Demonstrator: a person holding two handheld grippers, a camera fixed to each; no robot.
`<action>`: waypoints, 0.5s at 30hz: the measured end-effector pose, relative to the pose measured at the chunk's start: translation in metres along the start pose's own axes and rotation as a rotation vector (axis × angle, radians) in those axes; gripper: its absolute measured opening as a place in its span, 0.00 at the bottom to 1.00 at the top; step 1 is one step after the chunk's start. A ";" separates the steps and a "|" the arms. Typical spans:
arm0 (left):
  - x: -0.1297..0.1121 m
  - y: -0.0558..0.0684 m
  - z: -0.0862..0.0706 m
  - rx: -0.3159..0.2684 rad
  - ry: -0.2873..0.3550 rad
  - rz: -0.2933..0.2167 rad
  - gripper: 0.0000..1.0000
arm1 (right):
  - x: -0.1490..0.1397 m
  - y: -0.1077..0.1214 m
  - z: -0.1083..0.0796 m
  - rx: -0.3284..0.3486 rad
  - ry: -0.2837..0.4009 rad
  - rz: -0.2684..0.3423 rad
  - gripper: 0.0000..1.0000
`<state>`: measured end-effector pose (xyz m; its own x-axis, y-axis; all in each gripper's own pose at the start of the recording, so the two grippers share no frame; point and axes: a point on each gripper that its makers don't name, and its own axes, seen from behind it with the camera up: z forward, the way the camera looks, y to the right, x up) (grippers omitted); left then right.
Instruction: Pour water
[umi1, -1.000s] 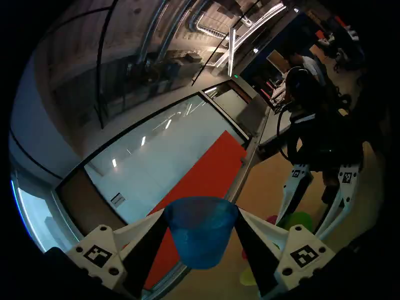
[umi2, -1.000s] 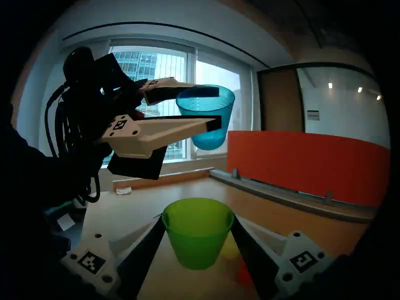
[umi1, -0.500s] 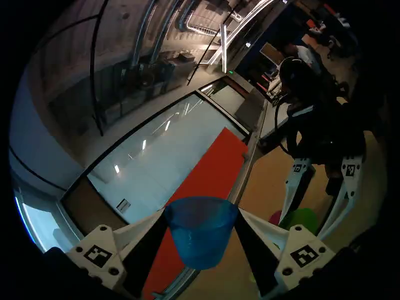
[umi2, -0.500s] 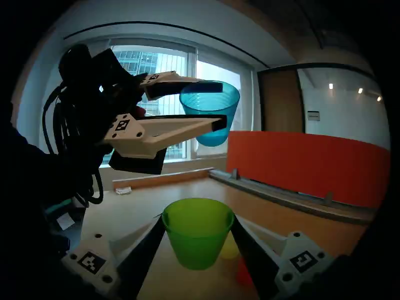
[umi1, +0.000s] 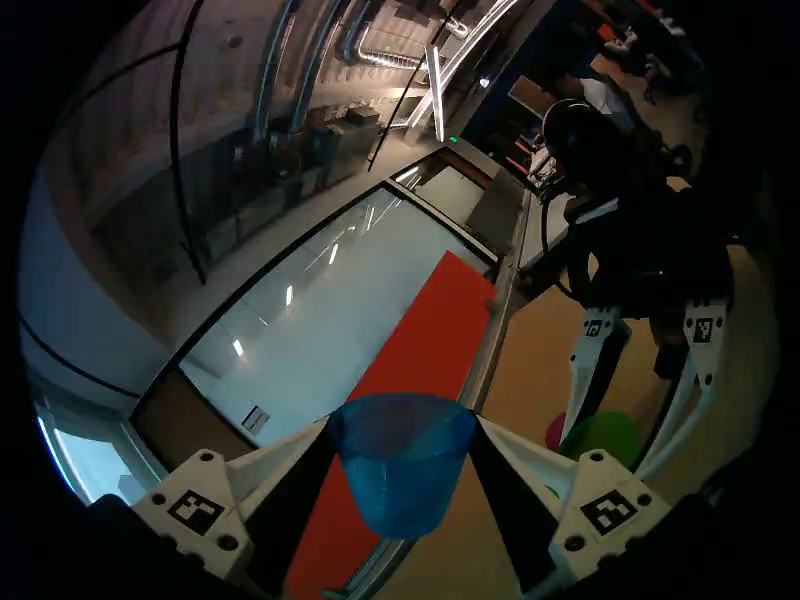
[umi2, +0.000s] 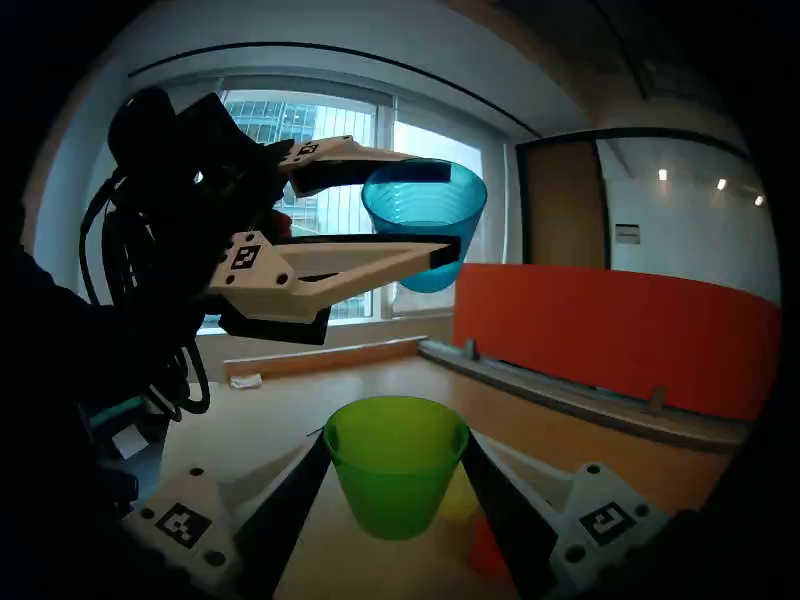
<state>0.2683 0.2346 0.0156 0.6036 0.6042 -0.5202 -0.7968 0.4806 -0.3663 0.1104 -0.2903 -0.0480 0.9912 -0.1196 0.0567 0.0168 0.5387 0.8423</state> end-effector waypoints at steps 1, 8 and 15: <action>0.000 -0.001 0.000 0.001 0.001 0.002 0.88 | 0.000 0.000 0.000 0.000 -0.001 -0.001 0.93; 0.002 -0.001 0.001 0.005 0.005 0.019 0.88 | -0.001 0.003 0.000 -0.005 -0.003 -0.003 0.92; 0.006 -0.001 0.002 0.007 0.010 0.046 0.88 | -0.002 0.005 -0.001 -0.010 -0.003 -0.003 0.93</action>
<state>0.2732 0.2387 0.0141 0.5656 0.6196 -0.5442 -0.8237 0.4568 -0.3360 0.1089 -0.2866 -0.0447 0.9907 -0.1236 0.0562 0.0208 0.5469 0.8369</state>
